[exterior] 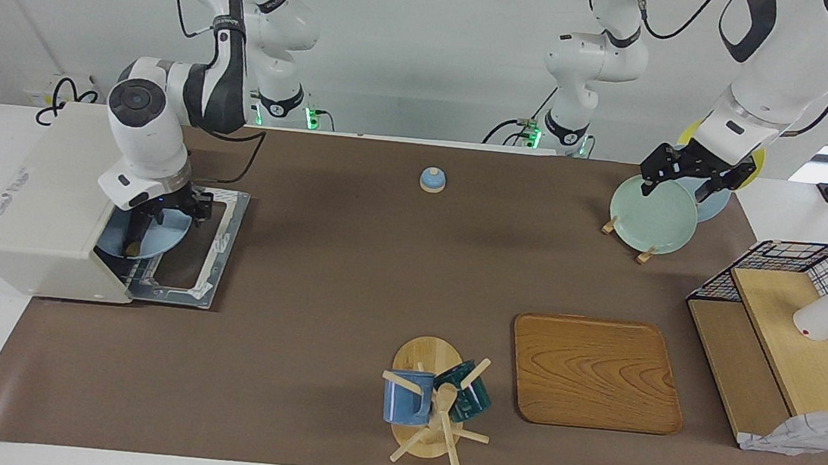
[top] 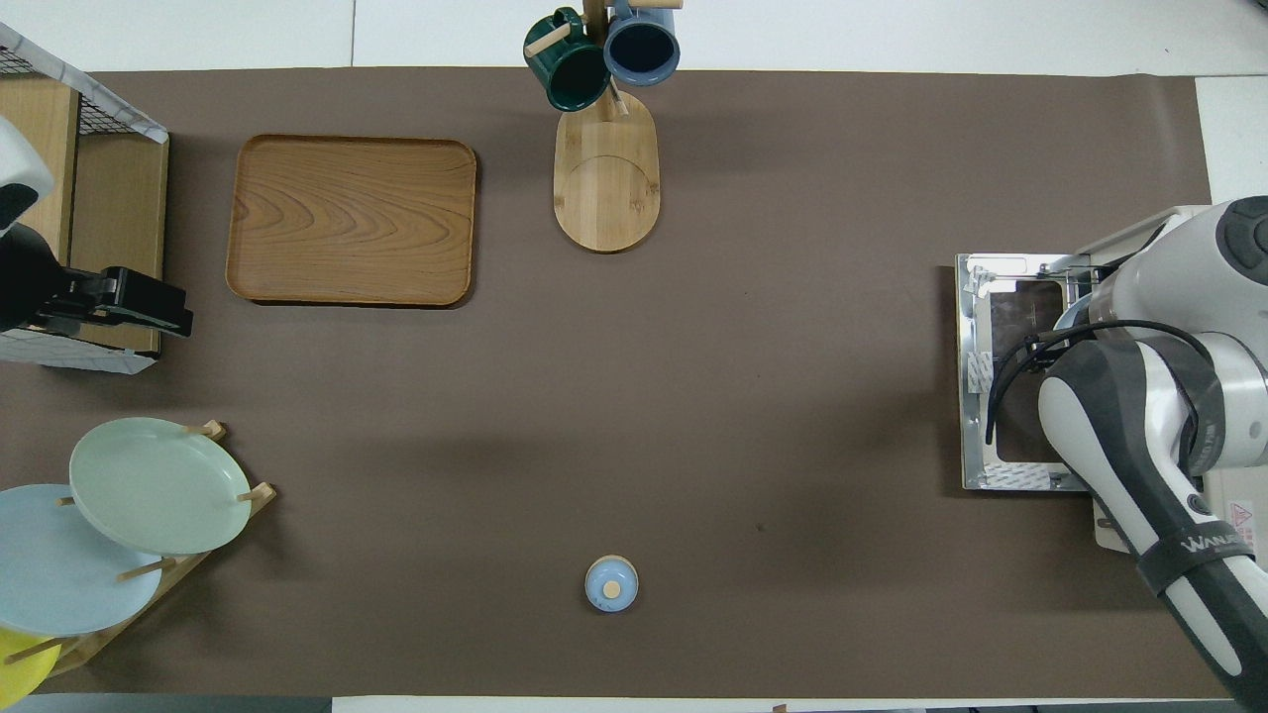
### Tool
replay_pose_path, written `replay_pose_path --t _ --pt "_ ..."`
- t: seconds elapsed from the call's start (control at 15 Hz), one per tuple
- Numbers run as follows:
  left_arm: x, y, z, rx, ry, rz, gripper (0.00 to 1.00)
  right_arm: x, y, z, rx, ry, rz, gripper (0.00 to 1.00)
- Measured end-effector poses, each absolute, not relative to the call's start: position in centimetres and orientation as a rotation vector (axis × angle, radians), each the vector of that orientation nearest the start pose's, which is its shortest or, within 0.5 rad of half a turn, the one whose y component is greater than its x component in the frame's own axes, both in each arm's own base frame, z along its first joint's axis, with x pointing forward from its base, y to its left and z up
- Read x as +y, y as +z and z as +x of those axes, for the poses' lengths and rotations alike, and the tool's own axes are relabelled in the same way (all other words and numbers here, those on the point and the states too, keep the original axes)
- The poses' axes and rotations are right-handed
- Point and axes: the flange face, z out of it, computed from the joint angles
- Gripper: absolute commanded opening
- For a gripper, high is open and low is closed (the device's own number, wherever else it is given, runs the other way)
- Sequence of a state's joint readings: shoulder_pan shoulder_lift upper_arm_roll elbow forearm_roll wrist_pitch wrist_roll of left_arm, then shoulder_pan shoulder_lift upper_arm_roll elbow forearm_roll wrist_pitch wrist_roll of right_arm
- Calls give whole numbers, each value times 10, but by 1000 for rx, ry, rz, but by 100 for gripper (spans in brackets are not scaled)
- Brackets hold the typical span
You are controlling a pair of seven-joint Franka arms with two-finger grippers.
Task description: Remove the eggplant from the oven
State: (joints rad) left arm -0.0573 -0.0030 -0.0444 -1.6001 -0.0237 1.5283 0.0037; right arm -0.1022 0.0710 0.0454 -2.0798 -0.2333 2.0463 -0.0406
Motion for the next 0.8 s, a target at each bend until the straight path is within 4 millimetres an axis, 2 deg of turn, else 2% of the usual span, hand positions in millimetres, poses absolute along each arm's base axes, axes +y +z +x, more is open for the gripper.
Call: replay_pose_path --t 0.27,0.4,0.47,0.53,0.6,0.67,0.8 --pt "-58 609 545 167 111 -3155 100 -41 374 545 -190 119 -3321 65" --pt "-58 609 545 167 111 -3155 100 -41 364 540 -198 101 -3317 61" --pt "-58 609 545 167 111 -3155 100 -41 361 537 -198 102 -3316 56" --pt "-58 609 545 167 111 -3155 100 -42 359 535 -193 110 -3315 43" --pt "-58 609 545 167 111 -3155 100 -43 358 533 -190 114 -3315 27" --pt "-58 609 545 167 111 -3155 100 -43 359 531 -188 114 -3315 3" --pt "-58 609 545 167 111 -3155 100 -43 360 529 -188 112 -3316 0"
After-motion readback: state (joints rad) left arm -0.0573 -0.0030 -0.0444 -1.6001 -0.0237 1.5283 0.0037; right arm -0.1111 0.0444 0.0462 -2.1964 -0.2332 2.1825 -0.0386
